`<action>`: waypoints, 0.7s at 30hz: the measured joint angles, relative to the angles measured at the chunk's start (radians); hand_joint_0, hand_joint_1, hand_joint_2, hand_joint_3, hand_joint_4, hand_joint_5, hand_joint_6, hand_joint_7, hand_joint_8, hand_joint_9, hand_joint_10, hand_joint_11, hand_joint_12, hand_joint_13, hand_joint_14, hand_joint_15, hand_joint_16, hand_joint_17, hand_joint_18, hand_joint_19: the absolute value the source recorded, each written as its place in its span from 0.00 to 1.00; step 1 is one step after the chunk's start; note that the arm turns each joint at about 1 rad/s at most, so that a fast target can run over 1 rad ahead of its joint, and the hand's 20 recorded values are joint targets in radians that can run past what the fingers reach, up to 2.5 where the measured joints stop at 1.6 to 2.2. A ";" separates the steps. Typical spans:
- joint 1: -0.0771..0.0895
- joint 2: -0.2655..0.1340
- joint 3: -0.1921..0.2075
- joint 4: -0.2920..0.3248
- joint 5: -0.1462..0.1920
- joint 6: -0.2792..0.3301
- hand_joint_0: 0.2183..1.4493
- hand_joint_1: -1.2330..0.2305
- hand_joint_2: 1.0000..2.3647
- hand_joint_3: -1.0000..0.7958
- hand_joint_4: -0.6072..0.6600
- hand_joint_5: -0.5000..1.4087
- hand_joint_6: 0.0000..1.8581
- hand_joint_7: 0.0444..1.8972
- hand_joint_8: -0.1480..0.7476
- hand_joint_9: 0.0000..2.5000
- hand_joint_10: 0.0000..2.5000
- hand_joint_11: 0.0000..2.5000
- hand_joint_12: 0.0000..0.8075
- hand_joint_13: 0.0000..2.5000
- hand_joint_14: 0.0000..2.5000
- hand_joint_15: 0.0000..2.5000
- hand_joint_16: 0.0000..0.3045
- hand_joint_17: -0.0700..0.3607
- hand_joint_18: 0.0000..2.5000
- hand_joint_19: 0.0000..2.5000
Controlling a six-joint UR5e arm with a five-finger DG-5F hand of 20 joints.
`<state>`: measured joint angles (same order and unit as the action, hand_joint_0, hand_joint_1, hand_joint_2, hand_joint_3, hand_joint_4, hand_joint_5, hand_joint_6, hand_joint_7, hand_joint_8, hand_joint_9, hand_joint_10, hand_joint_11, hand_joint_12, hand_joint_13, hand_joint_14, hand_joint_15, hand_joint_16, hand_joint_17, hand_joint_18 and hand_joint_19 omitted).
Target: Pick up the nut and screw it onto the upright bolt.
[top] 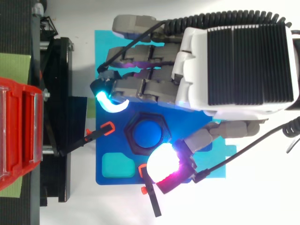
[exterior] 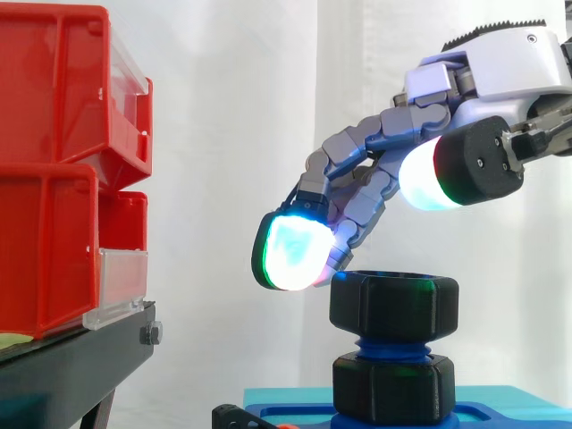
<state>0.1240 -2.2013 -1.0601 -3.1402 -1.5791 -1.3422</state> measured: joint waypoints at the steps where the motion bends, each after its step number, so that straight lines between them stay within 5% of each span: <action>1: 0.001 0.000 0.000 0.000 0.000 0.000 0.22 0.62 0.00 0.28 0.64 0.18 0.27 0.35 0.44 0.21 0.00 0.00 0.37 0.12 0.00 0.00 0.11 0.33 0.00 0.00; 21: 0.017 -0.001 0.000 -0.003 0.006 -0.002 0.22 0.62 0.00 0.28 0.65 0.18 0.27 0.36 0.44 0.21 0.00 0.00 0.37 0.12 0.00 0.00 0.11 0.33 0.00 0.00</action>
<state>0.1408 -2.2019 -1.0601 -3.1431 -1.5736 -1.3443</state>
